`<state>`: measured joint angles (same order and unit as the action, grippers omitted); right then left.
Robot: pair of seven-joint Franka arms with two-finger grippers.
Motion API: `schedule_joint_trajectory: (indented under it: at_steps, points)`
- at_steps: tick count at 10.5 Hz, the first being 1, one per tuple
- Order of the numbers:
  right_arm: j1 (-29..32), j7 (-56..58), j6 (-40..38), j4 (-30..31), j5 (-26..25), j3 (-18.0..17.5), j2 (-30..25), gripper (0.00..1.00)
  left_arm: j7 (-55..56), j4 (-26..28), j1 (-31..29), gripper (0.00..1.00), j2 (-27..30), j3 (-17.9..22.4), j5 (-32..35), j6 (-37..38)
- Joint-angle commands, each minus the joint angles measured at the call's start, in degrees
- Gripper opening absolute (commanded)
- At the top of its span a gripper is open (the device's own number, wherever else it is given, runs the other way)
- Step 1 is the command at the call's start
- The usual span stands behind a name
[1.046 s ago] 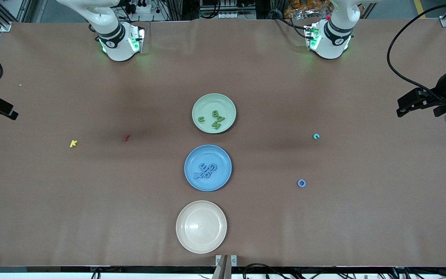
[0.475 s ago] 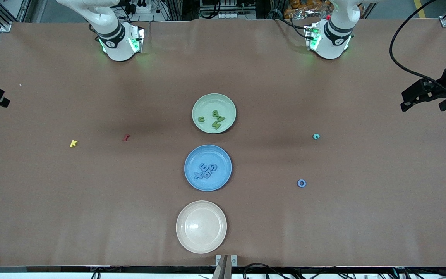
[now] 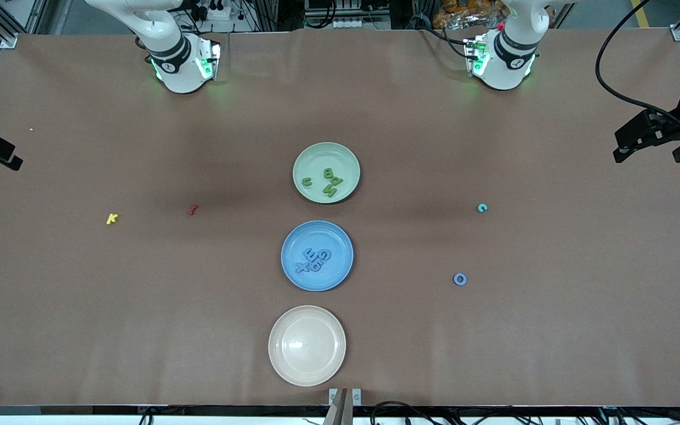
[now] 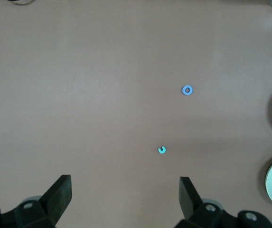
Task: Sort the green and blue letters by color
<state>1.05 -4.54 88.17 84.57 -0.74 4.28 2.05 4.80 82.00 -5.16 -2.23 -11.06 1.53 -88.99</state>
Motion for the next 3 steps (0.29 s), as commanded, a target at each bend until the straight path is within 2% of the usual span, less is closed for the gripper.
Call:
schedule_joint_trajectory:
  at_steps: [1, 3]
  points:
    - [0.3, 0.0, 0.6, -0.4, -1.2, 0.0, 0.2, 1.00, 0.6, 1.4, 0.4, 1.00, 2.1, -0.5, 1.5, 1.4]
    - [-0.3, 0.7, 1.0, -0.1, -3.5, 0.0, 0.2, 1.00, 0.6, 1.5, 0.4, 1.00, 2.1, -0.5, 1.4, 2.2]
